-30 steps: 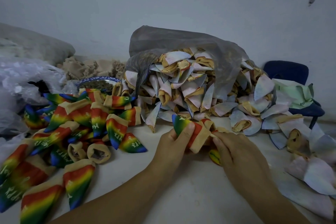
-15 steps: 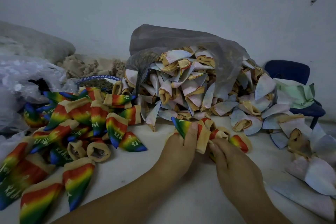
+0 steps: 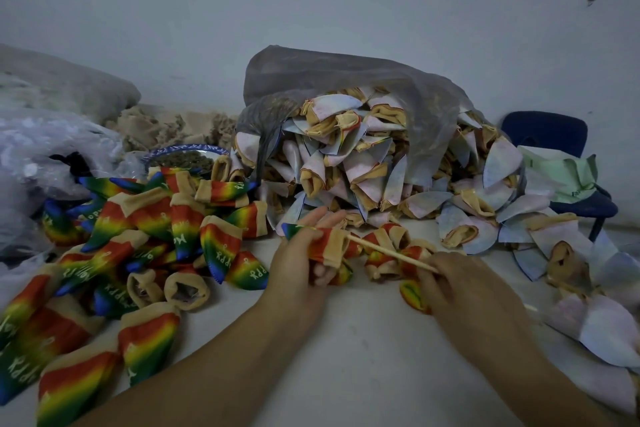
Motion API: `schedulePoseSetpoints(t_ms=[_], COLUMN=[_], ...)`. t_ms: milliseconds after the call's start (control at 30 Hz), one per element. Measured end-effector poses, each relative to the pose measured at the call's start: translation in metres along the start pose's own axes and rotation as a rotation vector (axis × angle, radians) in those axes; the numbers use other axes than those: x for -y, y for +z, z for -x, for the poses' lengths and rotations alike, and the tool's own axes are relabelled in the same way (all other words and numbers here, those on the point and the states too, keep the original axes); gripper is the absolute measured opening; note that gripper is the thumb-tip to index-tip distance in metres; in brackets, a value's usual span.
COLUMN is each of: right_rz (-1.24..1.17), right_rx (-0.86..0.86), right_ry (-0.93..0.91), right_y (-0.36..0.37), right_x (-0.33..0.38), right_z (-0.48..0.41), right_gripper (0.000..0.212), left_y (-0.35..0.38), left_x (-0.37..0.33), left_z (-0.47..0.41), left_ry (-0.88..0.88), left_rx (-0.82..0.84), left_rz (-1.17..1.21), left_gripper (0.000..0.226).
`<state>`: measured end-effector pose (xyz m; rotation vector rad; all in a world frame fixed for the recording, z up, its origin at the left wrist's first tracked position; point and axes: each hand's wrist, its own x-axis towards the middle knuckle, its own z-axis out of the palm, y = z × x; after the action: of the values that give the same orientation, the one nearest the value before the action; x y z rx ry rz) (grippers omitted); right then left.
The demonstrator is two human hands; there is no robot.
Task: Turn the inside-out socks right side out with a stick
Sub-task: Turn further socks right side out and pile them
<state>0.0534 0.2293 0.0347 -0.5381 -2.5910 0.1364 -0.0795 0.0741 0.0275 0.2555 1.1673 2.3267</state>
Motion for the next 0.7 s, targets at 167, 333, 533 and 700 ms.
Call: schedulePoseSetpoints(t_ms=[167, 333, 533, 700], right_rz=[-0.286, -0.452, -0.632, -0.668], right_rx=[-0.098, -0.012, -0.020, 0.041], right_ry=[0.125, -0.082, 0.003, 0.061], right_y=[-0.009, -0.005, -0.008, -0.009], right_x=[0.004, 0.036, 0.032, 0.029], right_z=[0.002, 0.009, 0.007, 0.006], right_gripper=[0.019, 0.042, 0.036, 0.006], left_y=[0.002, 0.008, 0.012, 0.015], left_x=[-0.001, 0.009, 0.016, 0.013], left_z=[0.001, 0.009, 0.016, 0.025], left_ry=[-0.155, -0.146, -0.104, -0.035], left_rx=[0.013, 0.233, 0.303, 0.136], left_rz=[0.214, 0.147, -0.091, -0.453], left_gripper=[0.031, 0.030, 0.045, 0.054])
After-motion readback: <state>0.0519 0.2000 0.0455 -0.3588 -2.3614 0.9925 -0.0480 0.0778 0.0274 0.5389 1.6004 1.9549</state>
